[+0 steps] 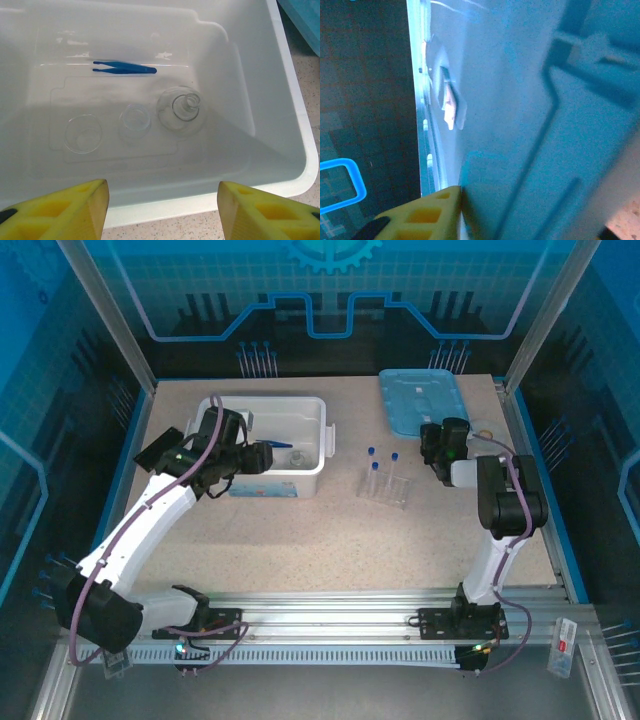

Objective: Organize the chemistry lab equipment

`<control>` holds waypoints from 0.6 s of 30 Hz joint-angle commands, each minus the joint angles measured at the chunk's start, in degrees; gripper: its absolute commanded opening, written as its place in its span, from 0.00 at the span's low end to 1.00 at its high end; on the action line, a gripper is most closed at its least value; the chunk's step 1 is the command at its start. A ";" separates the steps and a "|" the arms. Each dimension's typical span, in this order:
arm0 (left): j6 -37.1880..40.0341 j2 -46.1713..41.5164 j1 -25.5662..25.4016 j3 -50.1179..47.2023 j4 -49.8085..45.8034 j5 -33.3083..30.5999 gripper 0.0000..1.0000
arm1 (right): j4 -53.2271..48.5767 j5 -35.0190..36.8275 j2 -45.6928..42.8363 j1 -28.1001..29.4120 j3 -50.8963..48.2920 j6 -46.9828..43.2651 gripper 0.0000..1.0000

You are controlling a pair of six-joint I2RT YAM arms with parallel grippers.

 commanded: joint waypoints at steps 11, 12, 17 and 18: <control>0.10 -1.11 -0.27 0.13 -0.55 -0.53 0.60 | 5.78 -3.35 -4.22 -1.61 -0.47 -1.93 0.00; 0.02 -1.19 -0.32 0.22 -0.53 -0.53 0.60 | 5.43 -3.44 -4.83 -1.72 -0.60 -2.25 0.00; -0.54 -1.36 -0.32 0.57 -0.71 -0.55 0.60 | 1.77 -3.63 -9.57 -1.94 -1.13 -5.92 0.00; -0.63 -1.45 -0.28 0.66 -0.76 -0.59 0.60 | 0.67 -3.57 -10.57 -2.02 -1.18 -6.88 0.00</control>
